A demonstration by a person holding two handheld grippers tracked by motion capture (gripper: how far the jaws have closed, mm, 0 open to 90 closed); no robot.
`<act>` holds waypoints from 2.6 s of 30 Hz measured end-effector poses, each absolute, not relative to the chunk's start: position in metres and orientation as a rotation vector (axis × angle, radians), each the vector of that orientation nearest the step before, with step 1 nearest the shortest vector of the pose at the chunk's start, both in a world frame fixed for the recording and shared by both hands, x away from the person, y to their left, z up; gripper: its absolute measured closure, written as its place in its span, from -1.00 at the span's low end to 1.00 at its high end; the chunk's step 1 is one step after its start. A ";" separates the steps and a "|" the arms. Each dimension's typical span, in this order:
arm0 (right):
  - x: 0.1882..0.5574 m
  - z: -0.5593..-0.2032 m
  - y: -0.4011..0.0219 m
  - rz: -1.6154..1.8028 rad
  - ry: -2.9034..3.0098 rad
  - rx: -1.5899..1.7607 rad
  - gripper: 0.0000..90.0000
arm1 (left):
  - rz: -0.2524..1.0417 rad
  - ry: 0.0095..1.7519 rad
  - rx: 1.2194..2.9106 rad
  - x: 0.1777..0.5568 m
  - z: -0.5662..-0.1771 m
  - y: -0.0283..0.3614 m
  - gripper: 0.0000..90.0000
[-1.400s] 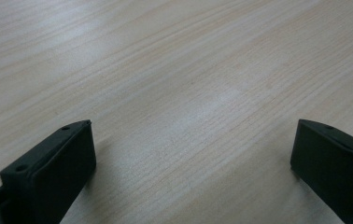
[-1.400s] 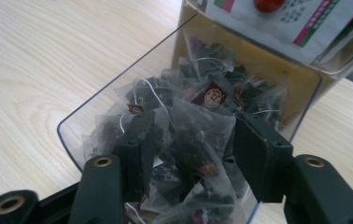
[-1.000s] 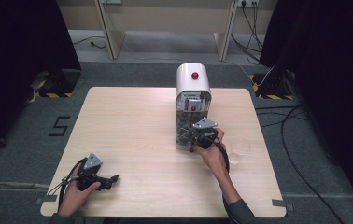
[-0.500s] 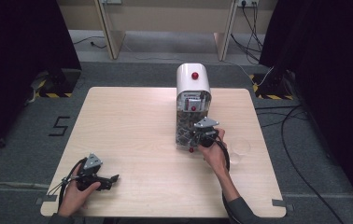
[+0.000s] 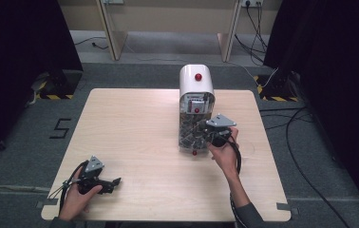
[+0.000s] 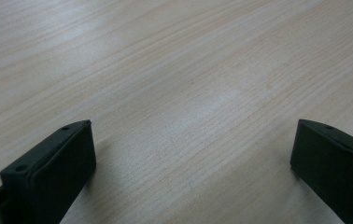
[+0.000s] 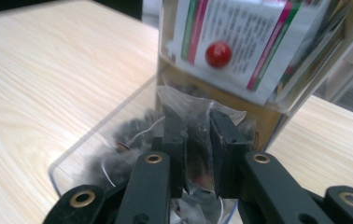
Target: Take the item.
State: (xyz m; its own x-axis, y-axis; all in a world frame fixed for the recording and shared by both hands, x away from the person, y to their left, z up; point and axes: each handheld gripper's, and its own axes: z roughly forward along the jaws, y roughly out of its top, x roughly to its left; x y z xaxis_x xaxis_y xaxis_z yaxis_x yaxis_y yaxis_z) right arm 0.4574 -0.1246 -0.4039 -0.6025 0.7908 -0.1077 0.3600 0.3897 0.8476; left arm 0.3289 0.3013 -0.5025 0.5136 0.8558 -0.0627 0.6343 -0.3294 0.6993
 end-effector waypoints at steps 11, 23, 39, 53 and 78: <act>0.447 -0.375 -0.143 1.340 2.065 0.986 0.75 | 0.419 1.211 2.076 0.329 -0.503 0.301 -1.00; 0.437 -0.353 -0.169 1.516 2.023 1.010 0.75 | 0.419 1.211 2.076 0.329 -0.503 0.301 -1.00; 0.421 -0.348 -0.217 1.539 1.970 1.061 0.75 | 0.419 1.211 2.076 0.329 -0.503 0.301 -1.00; 0.408 -0.342 -0.252 1.501 1.927 1.103 0.75 | 0.419 1.211 2.076 0.329 -0.503 0.301 -1.00; 0.392 -0.358 -0.291 1.291 2.035 1.184 0.75 | 0.419 1.211 2.076 0.329 -0.503 0.301 -1.00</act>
